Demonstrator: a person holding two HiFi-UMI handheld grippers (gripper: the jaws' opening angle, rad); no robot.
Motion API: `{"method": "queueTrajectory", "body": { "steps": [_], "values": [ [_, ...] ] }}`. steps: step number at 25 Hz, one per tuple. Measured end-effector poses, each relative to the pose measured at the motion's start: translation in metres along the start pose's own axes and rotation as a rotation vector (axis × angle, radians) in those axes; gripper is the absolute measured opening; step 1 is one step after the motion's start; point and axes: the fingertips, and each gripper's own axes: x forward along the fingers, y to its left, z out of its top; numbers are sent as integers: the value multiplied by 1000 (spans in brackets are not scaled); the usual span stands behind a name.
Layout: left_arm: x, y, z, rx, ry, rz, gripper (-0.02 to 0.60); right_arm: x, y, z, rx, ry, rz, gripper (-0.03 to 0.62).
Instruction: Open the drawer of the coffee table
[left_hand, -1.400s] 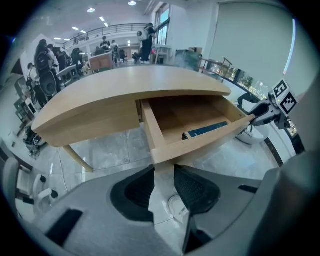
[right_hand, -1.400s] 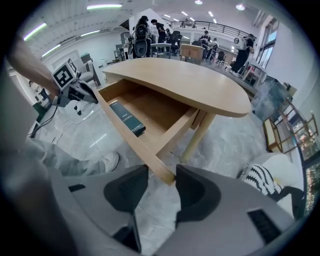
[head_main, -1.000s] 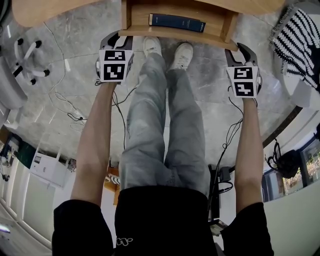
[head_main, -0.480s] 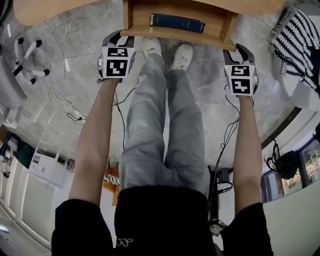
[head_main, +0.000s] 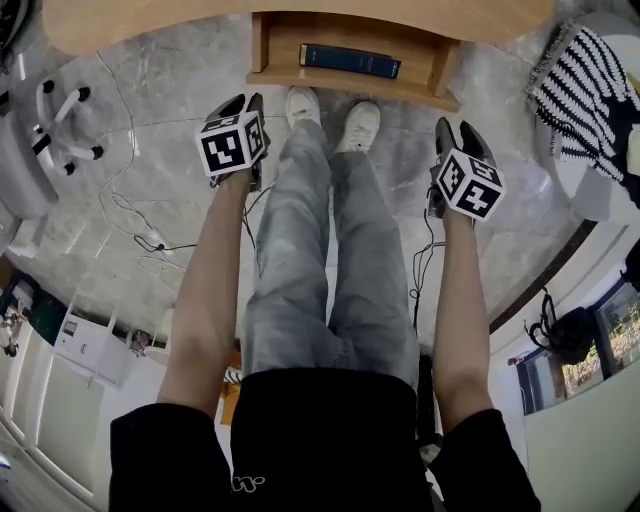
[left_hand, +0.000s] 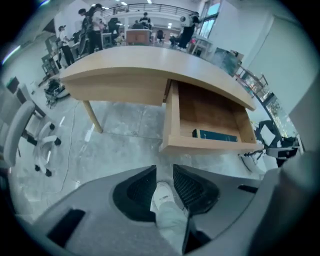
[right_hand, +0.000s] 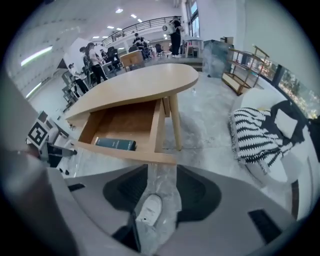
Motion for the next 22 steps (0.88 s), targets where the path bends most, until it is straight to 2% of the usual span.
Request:
{"method": "queueTrajectory", "body": {
  "steps": [3, 5, 8, 12, 16, 22],
  "values": [
    [-28, -7, 6, -60, -68, -15, 32, -19, 11, 13, 57, -45, 26, 145],
    [-47, -19, 17, -76, -126, -50, 18, -32, 22, 27, 69, -81, 44, 73],
    [-76, -42, 37, -111, -193, -110, 14, -48, 40, 51, 63, -121, 89, 41],
    [-125, -73, 64, -125, -266, -173, 9, -83, 66, 82, 61, -157, 168, 25],
    [-181, -105, 104, -114, -361, -229, 9, -134, 90, 128, 135, -246, 311, 15],
    [-278, -129, 165, -93, -554, -223, 9, -210, 113, 196, 158, -401, 394, 15]
  ]
}}
